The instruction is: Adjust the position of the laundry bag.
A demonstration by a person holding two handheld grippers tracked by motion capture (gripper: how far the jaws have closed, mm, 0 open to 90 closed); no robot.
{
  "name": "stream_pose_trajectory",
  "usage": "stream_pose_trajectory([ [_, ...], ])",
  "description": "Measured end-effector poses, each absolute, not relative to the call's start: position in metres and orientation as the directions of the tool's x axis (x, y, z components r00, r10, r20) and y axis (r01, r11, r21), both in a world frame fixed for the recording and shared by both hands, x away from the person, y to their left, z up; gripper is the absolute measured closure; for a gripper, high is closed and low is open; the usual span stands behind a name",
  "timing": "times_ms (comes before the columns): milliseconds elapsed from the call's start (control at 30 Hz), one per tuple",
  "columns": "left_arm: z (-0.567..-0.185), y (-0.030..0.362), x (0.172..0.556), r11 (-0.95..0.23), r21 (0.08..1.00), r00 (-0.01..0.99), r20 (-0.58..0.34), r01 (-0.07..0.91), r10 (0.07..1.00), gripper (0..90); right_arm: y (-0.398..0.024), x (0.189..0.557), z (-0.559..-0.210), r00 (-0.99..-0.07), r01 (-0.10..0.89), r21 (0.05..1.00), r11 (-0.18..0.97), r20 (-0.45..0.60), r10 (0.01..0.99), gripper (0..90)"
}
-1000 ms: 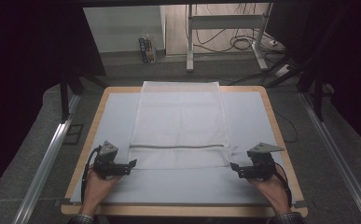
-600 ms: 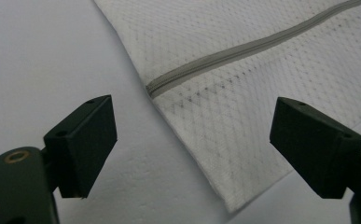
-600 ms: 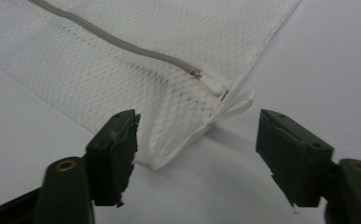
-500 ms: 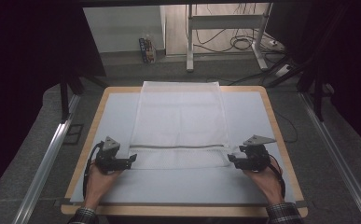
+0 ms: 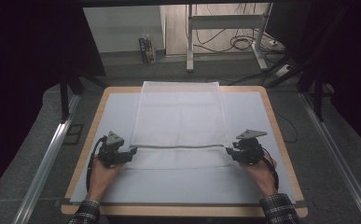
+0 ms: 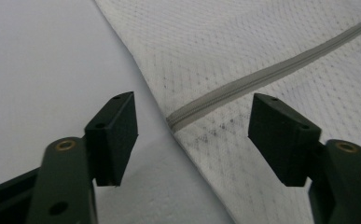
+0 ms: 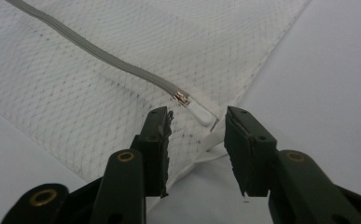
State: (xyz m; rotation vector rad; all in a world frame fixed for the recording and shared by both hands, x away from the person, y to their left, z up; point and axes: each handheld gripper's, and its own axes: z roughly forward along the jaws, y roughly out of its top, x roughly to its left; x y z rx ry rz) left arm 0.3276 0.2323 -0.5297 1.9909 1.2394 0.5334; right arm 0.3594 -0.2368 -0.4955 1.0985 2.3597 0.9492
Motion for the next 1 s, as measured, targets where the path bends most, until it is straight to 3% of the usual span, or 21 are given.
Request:
stream_pose_trajectory([
  [467,-0.533,0.238,0.34,-0.239,0.762,0.417,-0.044,0.602,0.908,41.8,-0.234,0.374,-0.499,-0.603,0.525,0.723,0.448,-0.056,0.796,57.9],
  [533,-0.534,0.242,0.347,-0.215,0.76,0.412,-0.075,0.613,0.908,46.5,-0.237,0.38,-0.499,-0.595,0.535,0.725,0.434,-0.041,0.803,62.5],
  [700,-0.535,0.241,0.357,-0.215,0.757,0.408,-0.074,0.617,0.91,50.1,-0.236,0.389,-0.501,-0.592,0.537,0.724,0.433,-0.042,0.805,64.2],
  [1000,-0.541,0.241,0.375,-0.2,0.748,0.363,-0.058,0.633,0.93,53.9,-0.228,0.409,-0.51,-0.56,0.559,0.709,0.43,-0.06,0.826,59.4],
])
